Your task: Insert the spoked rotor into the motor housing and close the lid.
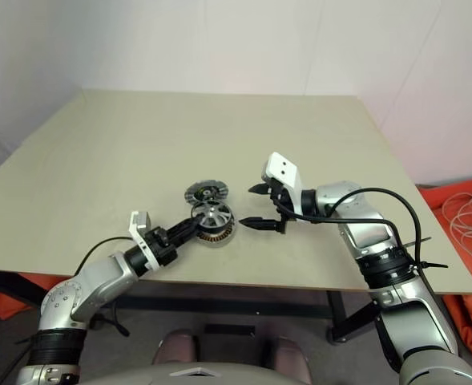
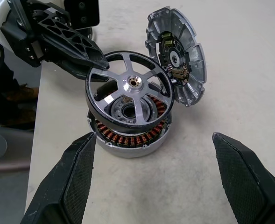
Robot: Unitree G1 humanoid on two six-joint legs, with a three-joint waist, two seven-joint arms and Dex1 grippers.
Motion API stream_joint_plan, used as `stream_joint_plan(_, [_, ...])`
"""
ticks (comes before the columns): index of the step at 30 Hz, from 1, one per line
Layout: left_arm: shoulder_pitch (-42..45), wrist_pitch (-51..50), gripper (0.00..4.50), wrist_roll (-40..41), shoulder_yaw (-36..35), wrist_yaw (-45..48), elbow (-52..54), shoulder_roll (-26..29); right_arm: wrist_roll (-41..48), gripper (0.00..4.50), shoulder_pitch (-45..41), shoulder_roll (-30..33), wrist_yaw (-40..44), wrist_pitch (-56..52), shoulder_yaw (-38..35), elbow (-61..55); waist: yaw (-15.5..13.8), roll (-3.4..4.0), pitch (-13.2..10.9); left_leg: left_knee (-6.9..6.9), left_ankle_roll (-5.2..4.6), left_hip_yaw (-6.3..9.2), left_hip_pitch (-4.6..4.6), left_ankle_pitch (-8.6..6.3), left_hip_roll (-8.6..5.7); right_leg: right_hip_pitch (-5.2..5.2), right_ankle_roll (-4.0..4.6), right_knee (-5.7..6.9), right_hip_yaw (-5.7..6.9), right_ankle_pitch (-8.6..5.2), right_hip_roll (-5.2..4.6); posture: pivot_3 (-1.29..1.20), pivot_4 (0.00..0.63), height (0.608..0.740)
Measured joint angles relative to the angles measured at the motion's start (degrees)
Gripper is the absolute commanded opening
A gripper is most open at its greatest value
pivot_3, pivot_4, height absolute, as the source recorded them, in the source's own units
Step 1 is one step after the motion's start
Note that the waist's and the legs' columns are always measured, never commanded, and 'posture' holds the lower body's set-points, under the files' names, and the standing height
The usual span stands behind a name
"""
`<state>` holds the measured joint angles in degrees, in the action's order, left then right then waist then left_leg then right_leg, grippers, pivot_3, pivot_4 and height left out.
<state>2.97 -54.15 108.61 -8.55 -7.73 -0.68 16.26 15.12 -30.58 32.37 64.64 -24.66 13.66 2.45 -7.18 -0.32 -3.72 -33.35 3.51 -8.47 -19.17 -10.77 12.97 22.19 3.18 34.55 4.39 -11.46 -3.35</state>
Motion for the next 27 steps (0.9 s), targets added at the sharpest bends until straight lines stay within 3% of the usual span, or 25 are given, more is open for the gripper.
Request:
stream_joint_plan(12, [1.5,-0.7,4.48,-1.5,-0.2,0.8,-0.8,-1.0,0.0,4.50,0.1,0.0,0.0,-0.4,0.0,-0.4,0.0,0.11,0.1,0.00,0.00,0.00,0.04,0.00,-0.03,-0.07,0.00,0.03,-0.02,0.00,-0.03,0.00,0.000,0.740])
stream_joint_plan(27, [-2.7,-0.7,4.48,2.9,-4.0,-3.1,10.1,-0.7,0.0,4.50,0.2,-0.1,0.1,-0.4,0.0,-0.8,0.0,0.12,0.1,-0.03,0.00,0.00,0.03,0.00,-0.01,-0.06,0.00,0.03,0.00,0.00,-0.01,0.00,0.000,0.740])
